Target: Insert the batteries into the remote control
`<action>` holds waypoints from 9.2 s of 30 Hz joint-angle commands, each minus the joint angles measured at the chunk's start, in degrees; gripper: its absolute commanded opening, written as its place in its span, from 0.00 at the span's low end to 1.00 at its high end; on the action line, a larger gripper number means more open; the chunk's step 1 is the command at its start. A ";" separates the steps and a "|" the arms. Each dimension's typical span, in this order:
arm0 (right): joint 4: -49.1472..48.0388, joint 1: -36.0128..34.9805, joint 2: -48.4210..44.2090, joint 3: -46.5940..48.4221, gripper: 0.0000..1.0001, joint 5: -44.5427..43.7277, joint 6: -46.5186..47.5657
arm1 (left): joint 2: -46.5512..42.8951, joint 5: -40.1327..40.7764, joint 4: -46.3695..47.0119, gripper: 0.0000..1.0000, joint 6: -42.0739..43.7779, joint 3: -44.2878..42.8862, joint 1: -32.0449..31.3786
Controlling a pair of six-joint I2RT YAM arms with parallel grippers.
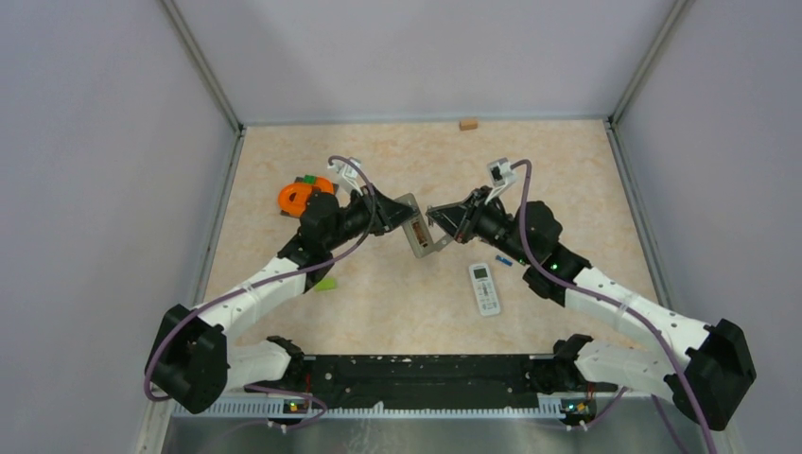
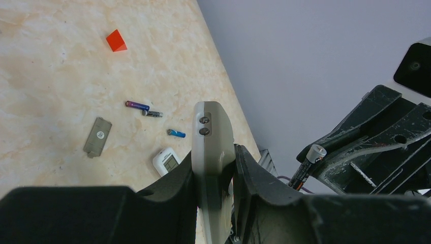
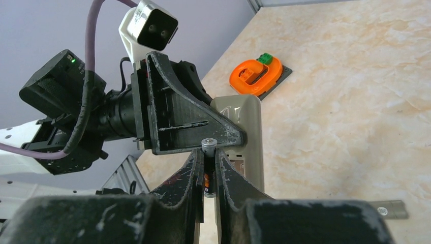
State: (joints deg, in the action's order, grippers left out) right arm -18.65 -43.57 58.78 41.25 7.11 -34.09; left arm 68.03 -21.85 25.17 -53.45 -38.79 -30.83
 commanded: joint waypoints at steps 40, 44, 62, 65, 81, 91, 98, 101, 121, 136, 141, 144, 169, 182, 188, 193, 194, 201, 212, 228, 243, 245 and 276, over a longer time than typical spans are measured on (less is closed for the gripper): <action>-11.16 -2.32 2.71 -5.08 0.12 2.58 8.48 | 0.01 -3.12 -8.45 0.00 -4.26 -7.96 0.11; -12.89 -2.38 3.10 -5.89 0.13 2.47 9.16 | 0.66 -4.02 -7.72 0.00 -5.60 -7.92 0.07; -11.99 -2.34 2.57 -7.02 0.22 3.52 10.63 | 0.75 -3.99 -7.07 0.00 -6.45 -8.06 0.15; -11.31 -2.35 2.08 -6.71 0.24 3.22 10.18 | 0.69 -3.69 -7.26 0.00 -5.75 -7.92 0.11; 9.58 -2.11 -1.55 5.03 0.81 -6.13 -10.73 | -0.03 0.14 -7.96 0.00 2.53 -7.03 0.14; 9.99 -0.73 -3.63 0.11 0.89 -5.03 -32.55 | -1.55 2.63 -3.23 0.00 1.57 -5.45 0.19; 8.29 -0.73 -4.99 -4.38 0.92 -8.40 -44.44 | -3.07 4.48 -1.50 0.00 1.55 -4.59 0.17; 5.19 -0.68 -4.85 -6.12 0.93 -8.83 -47.39 | -3.08 4.14 -1.13 0.00 1.19 -4.35 0.16; -21.08 -0.64 6.69 -10.19 0.94 -1.61 -57.67 | -2.46 0.68 -1.05 0.00 0.30 -4.11 0.20; -26.32 2.00 9.46 -12.29 0.94 -2.51 -59.18 | -2.21 -4.34 -4.84 0.00 5.37 -5.30 0.16; -25.80 2.44 10.96 -11.22 0.92 -0.22 -59.69 | -1.99 -5.08 -4.67 0.00 5.90 -5.47 0.18; -26.76 2.42 12.21 -10.85 0.86 1.03 -60.08 | -1.51 -5.83 -4.44 0.00 5.91 -5.51 0.17; -39.23 2.53 16.83 -13.88 0.57 5.98 -59.09 | -2.55 -1.42 -6.10 0.00 3.57 -6.42 0.19; -40.66 2.57 18.87 -14.49 0.52 7.21 -58.30 | -2.56 -1.75 -8.02 0.00 3.97 -8.14 0.16; -40.94 2.61 19.18 -14.27 0.48 8.18 -56.90 | -2.56 -1.86 -8.17 0.00 3.64 -8.41 0.18; -43.25 2.61 20.50 -14.27 0.40 9.83 -56.76 | -2.55 -1.88 -8.29 0.00 3.28 -8.68 0.16; -43.83 2.61 20.86 -14.27 0.39 10.22 -56.71 | -2.53 -1.95 -8.28 0.00 3.19 -8.78 0.20; -45.99 2.61 22.69 -14.06 0.35 14.01 -54.78 | -2.64 -1.55 -8.91 0.00 3.09 -9.17 0.20; -46.31 2.61 24.34 -14.97 0.33 17.29 -51.24 | -3.16 -0.98 -9.33 0.00 3.52 -9.08 0.19; -25.14 3.78 13.00 -8.83 0.78 15.03 -29.20 | -4.91 -1.11 -12.89 0.00 9.59 -8.06 1.22; -14.63 3.97 13.74 -2.19 0.55 19.47 -11.44 | -2.68 -18.85 -9.66 0.00 12.47 -10.61 2.18; -15.72 4.02 13.91 -2.36 0.47 19.16 -11.82 | -2.65 -19.16 -9.58 0.00 12.52 -10.69 2.18; -51.04 -0.48 22.54 -5.74 0.17 34.95 -25.48 | -3.87 -20.49 -1.65 0.12 1.85 -9.21 2.58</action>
State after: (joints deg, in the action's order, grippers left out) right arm -63.09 -43.42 81.01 33.78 39.66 -59.79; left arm 65.95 -43.11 20.45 -50.48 -47.79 -28.56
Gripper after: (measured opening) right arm 0.284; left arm 0.305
